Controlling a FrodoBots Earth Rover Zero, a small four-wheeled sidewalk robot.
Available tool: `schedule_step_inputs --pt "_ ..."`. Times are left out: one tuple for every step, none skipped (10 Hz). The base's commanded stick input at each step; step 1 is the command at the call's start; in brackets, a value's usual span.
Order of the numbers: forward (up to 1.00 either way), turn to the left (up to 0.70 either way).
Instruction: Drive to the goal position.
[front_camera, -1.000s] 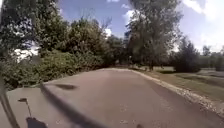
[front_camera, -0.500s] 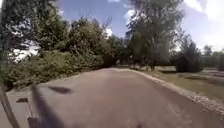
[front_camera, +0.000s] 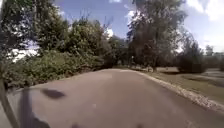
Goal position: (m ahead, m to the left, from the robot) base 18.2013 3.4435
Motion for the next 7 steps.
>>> schedule_step_inputs --pt "0.70 0.00" --pt "0.70 0.00" --pt "0.70 0.00" --pt "0.70 0.00" --pt "0.70 0.00" --pt "0.70 0.00" --pt "0.70 0.00"
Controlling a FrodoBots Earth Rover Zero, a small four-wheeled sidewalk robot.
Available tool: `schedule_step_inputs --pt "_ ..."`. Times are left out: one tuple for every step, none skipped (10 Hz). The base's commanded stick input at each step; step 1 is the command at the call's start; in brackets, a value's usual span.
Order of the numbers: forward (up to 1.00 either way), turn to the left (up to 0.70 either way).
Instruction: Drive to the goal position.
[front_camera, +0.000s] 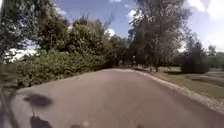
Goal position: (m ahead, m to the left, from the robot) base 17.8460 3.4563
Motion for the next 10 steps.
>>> schedule_step_inputs --pt "0.70 0.00" --pt "0.70 0.00" --pt "0.70 0.00" --pt "0.70 0.00" --pt "0.70 0.00" --pt "0.70 0.00" --pt "0.70 0.00" --pt "0.70 0.00" --pt "0.70 0.00" --pt "0.70 0.00"
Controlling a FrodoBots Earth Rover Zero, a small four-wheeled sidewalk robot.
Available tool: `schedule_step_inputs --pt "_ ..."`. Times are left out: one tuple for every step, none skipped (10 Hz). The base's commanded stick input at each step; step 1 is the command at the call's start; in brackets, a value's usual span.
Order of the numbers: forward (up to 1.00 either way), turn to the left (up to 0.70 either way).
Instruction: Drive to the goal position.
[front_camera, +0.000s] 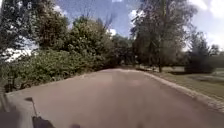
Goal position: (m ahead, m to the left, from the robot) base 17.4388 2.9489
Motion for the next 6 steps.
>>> schedule_step_inputs --pt "0.70 0.00" --pt "0.70 0.00" --pt "0.70 0.00" --pt "0.70 0.00" --pt "0.70 0.00" --pt "0.70 0.00"
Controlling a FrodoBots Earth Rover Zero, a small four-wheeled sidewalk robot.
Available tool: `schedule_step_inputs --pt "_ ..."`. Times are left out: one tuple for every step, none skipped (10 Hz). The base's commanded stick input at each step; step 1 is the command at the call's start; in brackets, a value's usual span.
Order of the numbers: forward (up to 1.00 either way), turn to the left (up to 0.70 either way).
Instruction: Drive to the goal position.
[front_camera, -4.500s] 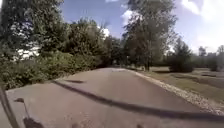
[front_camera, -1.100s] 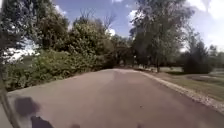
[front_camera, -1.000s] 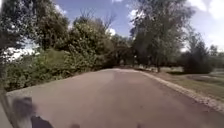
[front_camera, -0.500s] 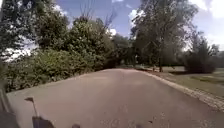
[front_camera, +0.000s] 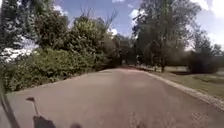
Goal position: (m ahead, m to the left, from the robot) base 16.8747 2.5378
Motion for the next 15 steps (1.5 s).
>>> schedule_step_inputs --pt "0.70 0.00" --pt "0.70 0.00" --pt "0.70 0.00" --pt "0.70 0.00" --pt "0.70 0.00" --pt "0.70 0.00" --pt "0.70 0.00" --pt "0.70 0.00" --pt "0.70 0.00" --pt "0.70 0.00" --pt "0.70 0.00" --pt "0.70 0.00" --pt "0.70 0.00" --pt "0.70 0.00" --pt "0.70 0.00"
